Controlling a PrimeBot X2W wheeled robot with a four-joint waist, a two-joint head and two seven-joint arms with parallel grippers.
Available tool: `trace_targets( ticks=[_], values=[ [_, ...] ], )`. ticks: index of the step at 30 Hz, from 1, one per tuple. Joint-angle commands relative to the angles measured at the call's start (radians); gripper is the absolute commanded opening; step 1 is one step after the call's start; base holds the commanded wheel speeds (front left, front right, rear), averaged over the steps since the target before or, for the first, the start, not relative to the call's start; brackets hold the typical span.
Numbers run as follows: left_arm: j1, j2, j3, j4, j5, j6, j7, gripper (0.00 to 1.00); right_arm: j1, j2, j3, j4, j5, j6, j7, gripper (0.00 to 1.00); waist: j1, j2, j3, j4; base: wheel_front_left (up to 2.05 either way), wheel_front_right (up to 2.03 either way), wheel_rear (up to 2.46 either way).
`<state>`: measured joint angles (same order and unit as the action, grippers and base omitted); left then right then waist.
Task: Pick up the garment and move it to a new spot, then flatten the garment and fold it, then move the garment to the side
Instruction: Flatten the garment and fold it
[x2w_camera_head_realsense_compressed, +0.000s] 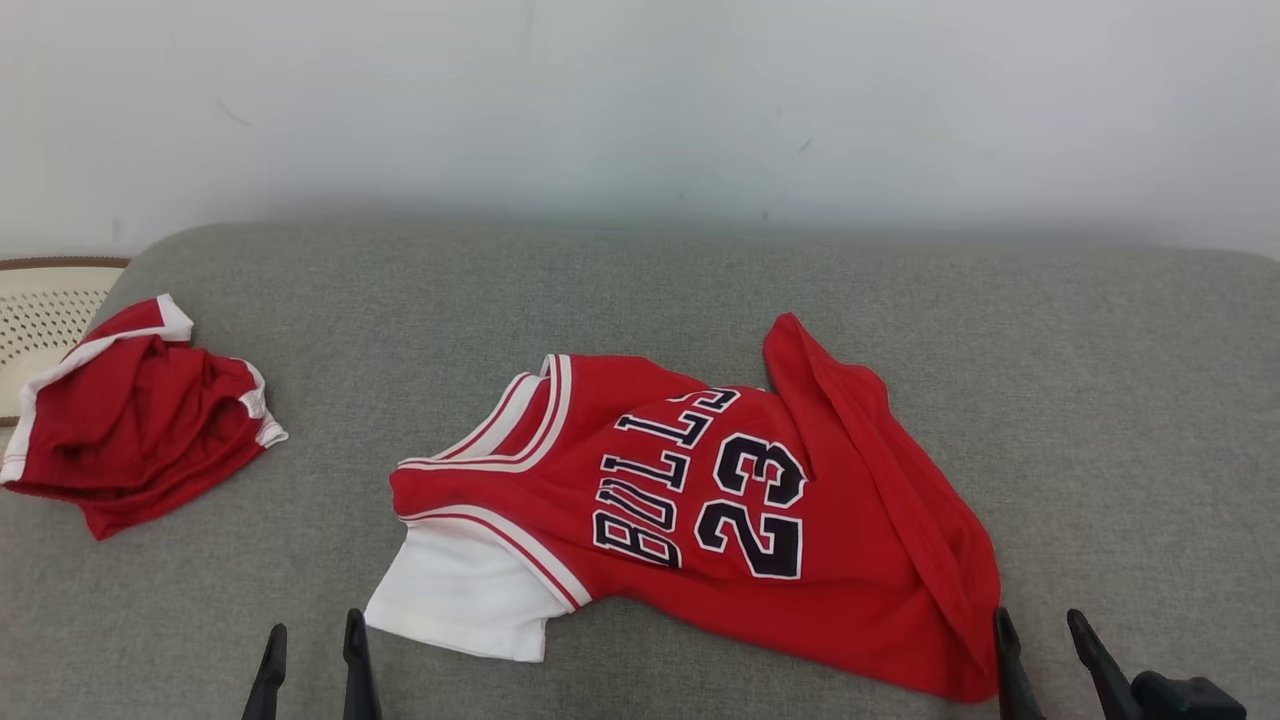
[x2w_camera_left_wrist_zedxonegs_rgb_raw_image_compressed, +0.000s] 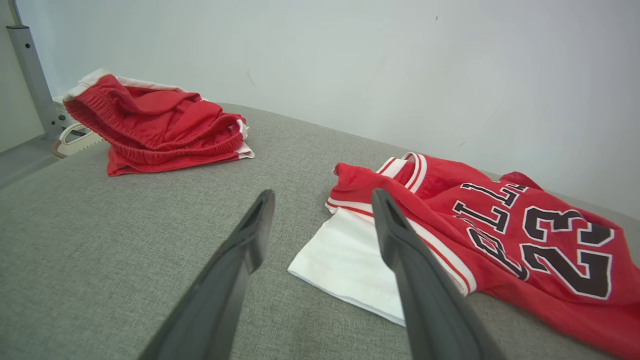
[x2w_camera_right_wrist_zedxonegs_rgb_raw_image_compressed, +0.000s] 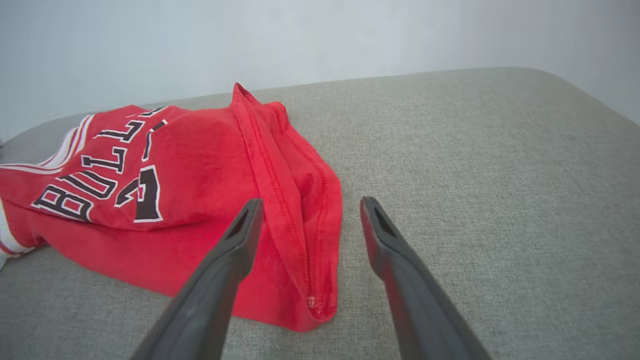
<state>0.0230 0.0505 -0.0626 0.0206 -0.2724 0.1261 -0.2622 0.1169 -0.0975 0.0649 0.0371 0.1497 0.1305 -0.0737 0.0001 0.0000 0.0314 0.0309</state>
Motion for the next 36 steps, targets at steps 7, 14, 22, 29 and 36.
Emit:
trace_targets(
  ticks=[7,14,22,29,36],
  values=[
    [0.034,0.0,0.018,-0.015,0.026,-0.001,-0.004,1.0,0.016,0.019,0.013,-0.015,-0.026,0.0,-0.112,1.0,-0.0001,0.0,-0.033,-0.032,0.0,0.0,0.0],
    [0.051,0.0,0.019,-0.033,0.065,0.003,-0.004,1.0,0.019,0.025,-0.005,-0.021,-0.046,0.0,-0.142,1.0,-0.0001,0.0,-0.057,-0.053,0.0,0.0,0.0],
    [0.066,0.035,0.008,-0.023,0.141,0.0,-0.004,1.0,0.042,0.037,-0.039,-0.025,-0.054,0.0,-0.157,1.0,-0.0001,0.0,-0.086,-0.057,0.0,0.0,0.0],
    [0.077,0.07,0.004,-0.017,0.146,-0.019,0.005,1.0,0.038,0.044,-0.027,-0.007,-0.061,0.0,-0.154,1.0,-0.0001,0.0,-0.104,-0.049,0.0,0.0,0.0],
    [0.098,0.086,0.01,-0.044,0.133,-0.018,0.029,1.0,0.05,0.046,-0.017,-0.002,-0.063,0.0,-0.153,1.0,-0.0001,0.0,-0.113,-0.042,0.0,0.0,0.0]
  ],
)
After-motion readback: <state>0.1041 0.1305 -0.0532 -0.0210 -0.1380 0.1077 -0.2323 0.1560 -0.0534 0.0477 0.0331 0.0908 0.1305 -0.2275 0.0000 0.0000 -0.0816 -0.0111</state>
